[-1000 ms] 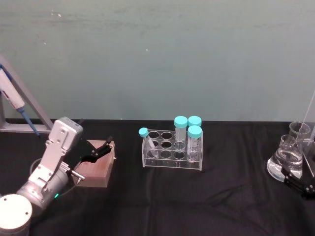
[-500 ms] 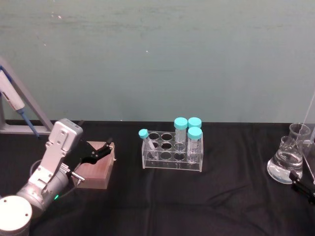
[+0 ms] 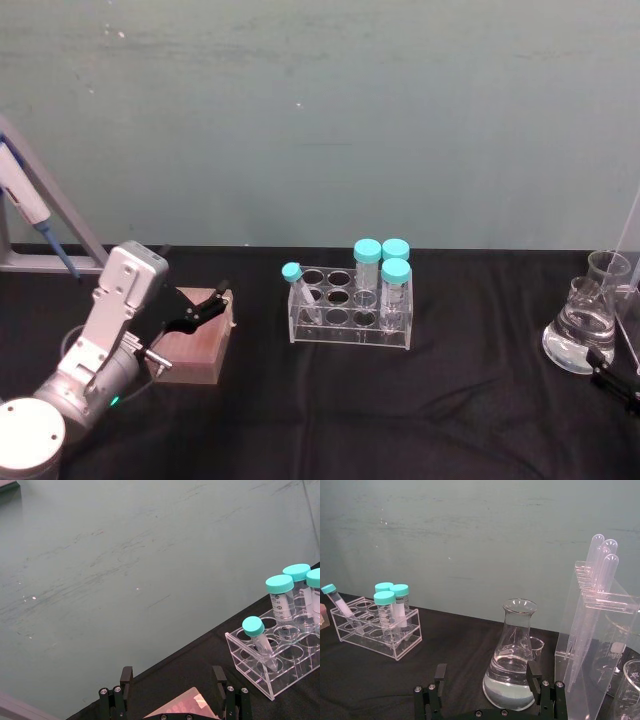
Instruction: Place the experimental apparatus aside using one hand.
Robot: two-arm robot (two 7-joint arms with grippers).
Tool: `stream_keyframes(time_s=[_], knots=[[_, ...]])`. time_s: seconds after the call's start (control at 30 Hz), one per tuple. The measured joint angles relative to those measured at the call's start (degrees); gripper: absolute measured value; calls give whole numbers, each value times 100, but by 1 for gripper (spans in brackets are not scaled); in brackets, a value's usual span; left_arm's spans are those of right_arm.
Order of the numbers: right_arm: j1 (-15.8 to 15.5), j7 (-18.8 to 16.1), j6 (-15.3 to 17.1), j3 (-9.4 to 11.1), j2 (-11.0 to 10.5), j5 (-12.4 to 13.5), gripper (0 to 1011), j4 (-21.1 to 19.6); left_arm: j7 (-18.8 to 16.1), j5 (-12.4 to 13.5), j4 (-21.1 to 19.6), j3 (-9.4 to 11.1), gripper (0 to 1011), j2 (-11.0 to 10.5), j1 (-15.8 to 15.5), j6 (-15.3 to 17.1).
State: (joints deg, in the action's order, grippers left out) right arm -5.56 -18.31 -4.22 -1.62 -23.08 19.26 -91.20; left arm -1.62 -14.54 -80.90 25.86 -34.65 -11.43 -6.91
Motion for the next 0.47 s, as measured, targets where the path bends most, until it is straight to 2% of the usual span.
stream_keyframes(time_s=[0.47], knots=[[0, -2, -7, -5, 0, -12, 1000, -5, 0, 0, 0, 0, 1000, 0, 0, 0]])
